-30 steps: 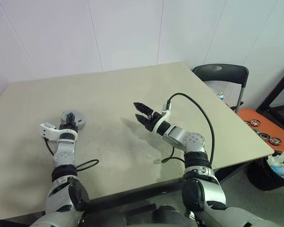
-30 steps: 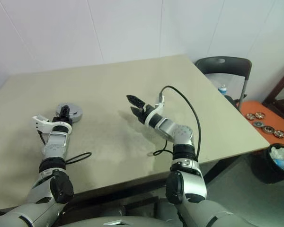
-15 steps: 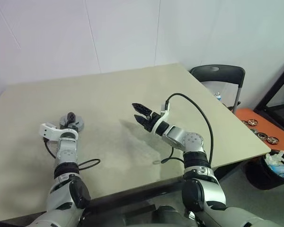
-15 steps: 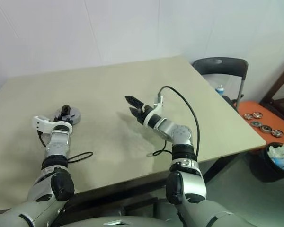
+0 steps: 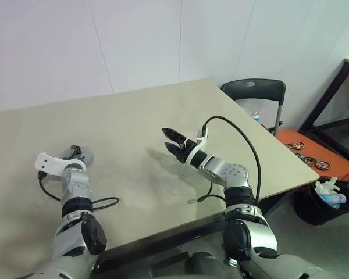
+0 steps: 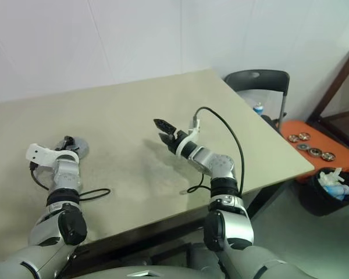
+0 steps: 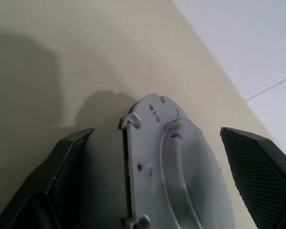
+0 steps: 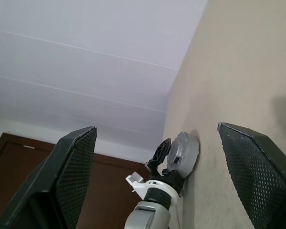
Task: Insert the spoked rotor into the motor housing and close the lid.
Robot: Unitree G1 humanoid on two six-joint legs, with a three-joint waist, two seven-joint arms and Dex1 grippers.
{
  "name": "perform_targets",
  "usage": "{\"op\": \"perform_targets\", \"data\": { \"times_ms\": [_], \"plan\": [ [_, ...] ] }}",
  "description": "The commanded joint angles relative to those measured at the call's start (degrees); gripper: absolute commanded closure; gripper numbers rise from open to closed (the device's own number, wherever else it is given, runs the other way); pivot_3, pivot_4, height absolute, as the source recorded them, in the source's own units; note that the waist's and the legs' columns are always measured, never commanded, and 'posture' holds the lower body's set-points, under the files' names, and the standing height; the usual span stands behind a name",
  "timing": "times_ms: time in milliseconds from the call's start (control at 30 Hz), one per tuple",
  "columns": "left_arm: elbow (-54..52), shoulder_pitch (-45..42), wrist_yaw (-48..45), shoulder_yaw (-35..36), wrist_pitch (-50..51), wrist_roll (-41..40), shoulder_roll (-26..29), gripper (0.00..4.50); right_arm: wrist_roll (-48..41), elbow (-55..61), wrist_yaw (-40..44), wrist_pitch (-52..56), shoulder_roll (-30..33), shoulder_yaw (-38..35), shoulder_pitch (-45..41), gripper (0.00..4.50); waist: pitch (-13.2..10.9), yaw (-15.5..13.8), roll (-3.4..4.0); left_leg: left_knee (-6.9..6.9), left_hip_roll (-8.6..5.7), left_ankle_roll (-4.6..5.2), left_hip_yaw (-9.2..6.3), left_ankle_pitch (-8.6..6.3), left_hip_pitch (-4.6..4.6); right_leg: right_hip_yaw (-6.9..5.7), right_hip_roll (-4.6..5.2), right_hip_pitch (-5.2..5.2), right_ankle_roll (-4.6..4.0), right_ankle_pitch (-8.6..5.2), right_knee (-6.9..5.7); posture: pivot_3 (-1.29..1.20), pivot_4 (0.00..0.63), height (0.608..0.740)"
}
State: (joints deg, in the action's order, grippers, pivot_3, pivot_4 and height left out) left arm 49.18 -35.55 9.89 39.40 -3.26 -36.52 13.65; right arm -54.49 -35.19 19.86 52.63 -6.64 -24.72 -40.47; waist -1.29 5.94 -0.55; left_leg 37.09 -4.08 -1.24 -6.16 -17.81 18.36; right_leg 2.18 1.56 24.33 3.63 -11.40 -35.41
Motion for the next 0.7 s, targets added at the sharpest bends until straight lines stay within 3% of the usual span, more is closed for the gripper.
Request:
{"op": "perform_targets", "data": {
  "times_ms": [33, 367, 500, 700],
  "plan": [
    [-0.32, 2.39, 6.47, 1.26, -0.40, 2.04, 2.06, 0.05, -0.23, 0.18, 1.20, -0.52, -1.04, 0.51, -2.69, 0.26, 0.00, 0.05, 0.00, -0.01, 0.00, 0.00, 0.00, 0.00, 0.00, 0.00, 0.00, 0.00, 0.00, 0.00, 0.00, 0.00, 0.000, 0.740],
    [-9.56, 5.78, 10.64, -2.88, -0.89, 7.57, 0.14, 0.05, 0.24, -0.09, 2.42, -0.50, -0.91, 1.08, -2.62, 0.26, 0.00, -0.77, -0.01, -0.03, -0.04, 0.00, -0.01, -0.01, 0.11, 0.00, 0.04, 0.07, 0.00, 0.00, 0.08, 0.00, 0.000, 0.740],
    [-12.83, 6.79, 2.82, -6.27, -2.65, 8.99, 0.35, 0.05, 1.39, 1.07, 3.50, -0.85, -0.46, 2.63, -2.10, 0.26, -0.01, -2.02, -0.04, -0.01, -0.07, 0.00, -0.02, -0.01, 0.14, -0.01, 0.05, 0.08, 0.01, 0.00, 0.10, 0.00, 0.000, 0.740],
    [-21.34, 9.69, -19.51, -12.66, -3.95, 8.34, 2.08, 0.05, 8.29, 6.93, 7.48, -5.00, 1.67, 9.80, 0.61, 0.26, -0.02, -3.40, -0.05, 0.03, -0.10, 0.00, -0.10, 0.00, 0.36, -0.16, 0.10, 0.17, 0.00, 0.00, 0.22, 0.00, 0.000, 0.740]
  ]
}}
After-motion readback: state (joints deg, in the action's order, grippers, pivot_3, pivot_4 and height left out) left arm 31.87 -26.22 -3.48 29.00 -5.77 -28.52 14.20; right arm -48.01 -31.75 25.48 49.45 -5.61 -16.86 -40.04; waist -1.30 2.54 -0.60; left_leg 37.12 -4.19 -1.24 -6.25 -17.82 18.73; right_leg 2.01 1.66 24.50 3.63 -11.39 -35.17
